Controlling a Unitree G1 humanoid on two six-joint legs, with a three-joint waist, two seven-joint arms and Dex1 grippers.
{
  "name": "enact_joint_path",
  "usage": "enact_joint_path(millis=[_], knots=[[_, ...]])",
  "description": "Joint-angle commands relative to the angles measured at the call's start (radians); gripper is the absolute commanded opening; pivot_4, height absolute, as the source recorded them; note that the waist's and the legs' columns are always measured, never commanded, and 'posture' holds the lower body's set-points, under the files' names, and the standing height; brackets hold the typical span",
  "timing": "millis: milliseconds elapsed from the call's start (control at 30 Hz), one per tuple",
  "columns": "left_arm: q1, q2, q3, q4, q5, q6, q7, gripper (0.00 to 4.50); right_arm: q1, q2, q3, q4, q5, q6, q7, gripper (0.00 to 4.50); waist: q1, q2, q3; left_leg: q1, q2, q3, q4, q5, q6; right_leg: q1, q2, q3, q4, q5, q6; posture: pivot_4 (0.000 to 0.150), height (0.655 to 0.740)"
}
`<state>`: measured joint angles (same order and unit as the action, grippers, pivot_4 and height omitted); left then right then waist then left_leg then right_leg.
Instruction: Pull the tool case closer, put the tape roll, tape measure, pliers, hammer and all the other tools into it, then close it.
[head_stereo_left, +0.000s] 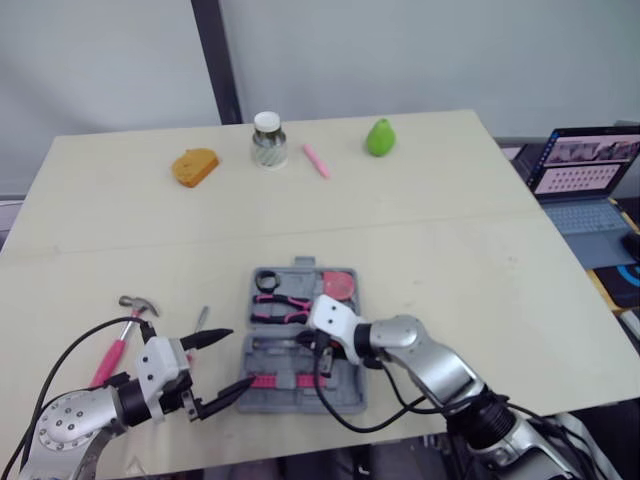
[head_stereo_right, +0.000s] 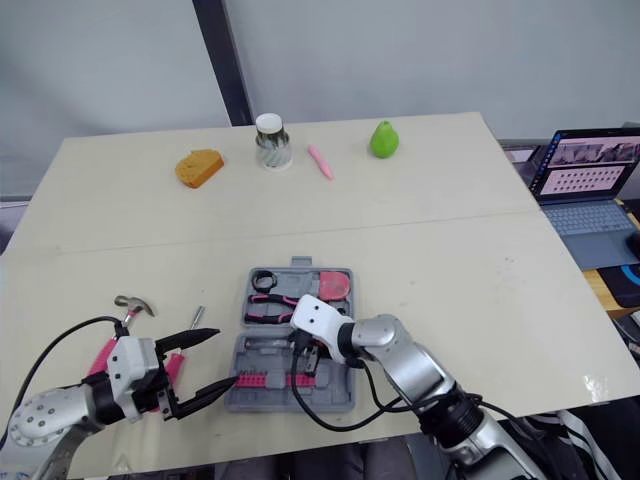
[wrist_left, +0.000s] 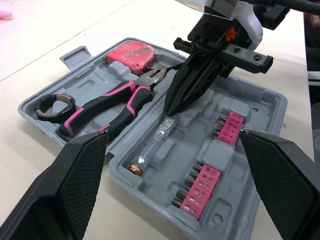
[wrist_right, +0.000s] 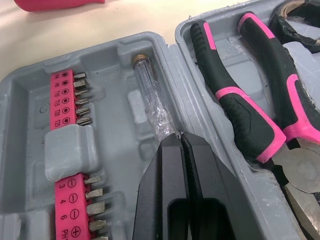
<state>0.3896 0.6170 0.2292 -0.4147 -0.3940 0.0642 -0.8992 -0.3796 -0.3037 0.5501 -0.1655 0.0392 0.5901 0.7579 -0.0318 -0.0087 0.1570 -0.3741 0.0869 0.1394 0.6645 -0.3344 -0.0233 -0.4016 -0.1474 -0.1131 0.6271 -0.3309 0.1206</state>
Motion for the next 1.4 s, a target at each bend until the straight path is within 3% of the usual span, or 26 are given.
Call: enact_joint_path(millis=[33, 833, 1400], knots=[[0.001, 0.005, 0.001, -0.023, -0.004, -0.004, 0.003, 4.5, -0.002, 0.02, -0.013, -0.034, 0.019, -0.016, 0.001, 0.11, 0.0, 0.0, 0.0, 0.0, 0.0, 0.0, 0.0, 0.0, 0.0, 0.0, 0.0, 0.0, 0.0, 0.0, 0.0, 0.15, 0.74], [0.008, 0.006, -0.004, -0.037, -0.005, 0.002, 0.018, 4.5, 0.001, -0.004, 0.058, -0.003, -0.038, -0.014, 0.013, 0.11, 0.0, -0.001, 0.0, 0.0, 0.001, 0.006, 0.0, 0.0, 0.0, -0.006, 0.0, 0.002, 0.002, 0.0, 0.0, 0.15, 0.74], [0.009, 0.009, 0.001, -0.044, -0.009, 0.004, 0.023, 4.5, -0.018, 0.007, 0.06, 0.037, -0.034, 0.212, -0.015, 0.11, 0.001, -0.003, -0.002, 0.0, 0.001, 0.007, 0.001, 0.0, 0.0, -0.006, -0.001, 0.003, 0.003, 0.001, -0.001, 0.15, 0.74]])
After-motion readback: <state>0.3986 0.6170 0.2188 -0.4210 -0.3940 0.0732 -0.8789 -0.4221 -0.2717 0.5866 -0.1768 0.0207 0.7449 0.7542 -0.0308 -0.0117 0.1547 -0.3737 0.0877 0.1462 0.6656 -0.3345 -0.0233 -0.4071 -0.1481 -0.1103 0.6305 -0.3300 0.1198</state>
